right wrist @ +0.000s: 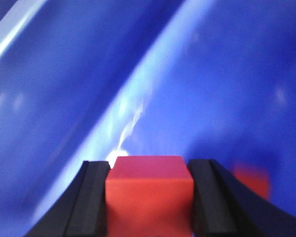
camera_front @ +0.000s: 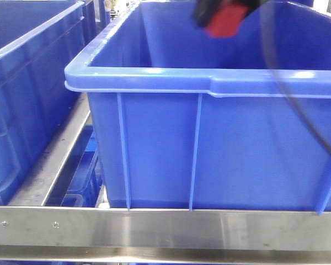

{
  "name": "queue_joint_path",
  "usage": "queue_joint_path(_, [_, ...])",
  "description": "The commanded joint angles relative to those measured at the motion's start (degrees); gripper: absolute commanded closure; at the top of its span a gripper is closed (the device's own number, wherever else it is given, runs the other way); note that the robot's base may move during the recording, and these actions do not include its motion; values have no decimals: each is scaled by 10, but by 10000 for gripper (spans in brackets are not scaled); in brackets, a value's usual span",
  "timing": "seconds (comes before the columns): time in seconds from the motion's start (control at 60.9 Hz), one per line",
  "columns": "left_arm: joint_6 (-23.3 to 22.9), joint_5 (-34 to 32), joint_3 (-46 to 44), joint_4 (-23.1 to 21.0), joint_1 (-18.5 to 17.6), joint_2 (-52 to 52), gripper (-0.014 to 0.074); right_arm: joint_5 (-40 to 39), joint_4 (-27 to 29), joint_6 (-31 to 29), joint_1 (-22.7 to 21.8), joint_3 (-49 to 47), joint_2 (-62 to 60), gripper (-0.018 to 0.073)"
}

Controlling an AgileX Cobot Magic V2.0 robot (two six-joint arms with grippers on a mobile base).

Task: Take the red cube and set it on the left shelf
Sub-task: 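Lower the right gripper into the blue bin and open it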

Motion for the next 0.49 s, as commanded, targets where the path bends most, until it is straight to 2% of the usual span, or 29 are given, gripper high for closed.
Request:
queue_joint_path(0.0, [0, -49, 13, -4, 1, -11, 495, -36, 4, -8, 0, -50, 24, 395])
queue_joint_path(0.476, [0, -49, 13, -4, 1, -11, 495, -70, -3, -8, 0, -73, 160, 395])
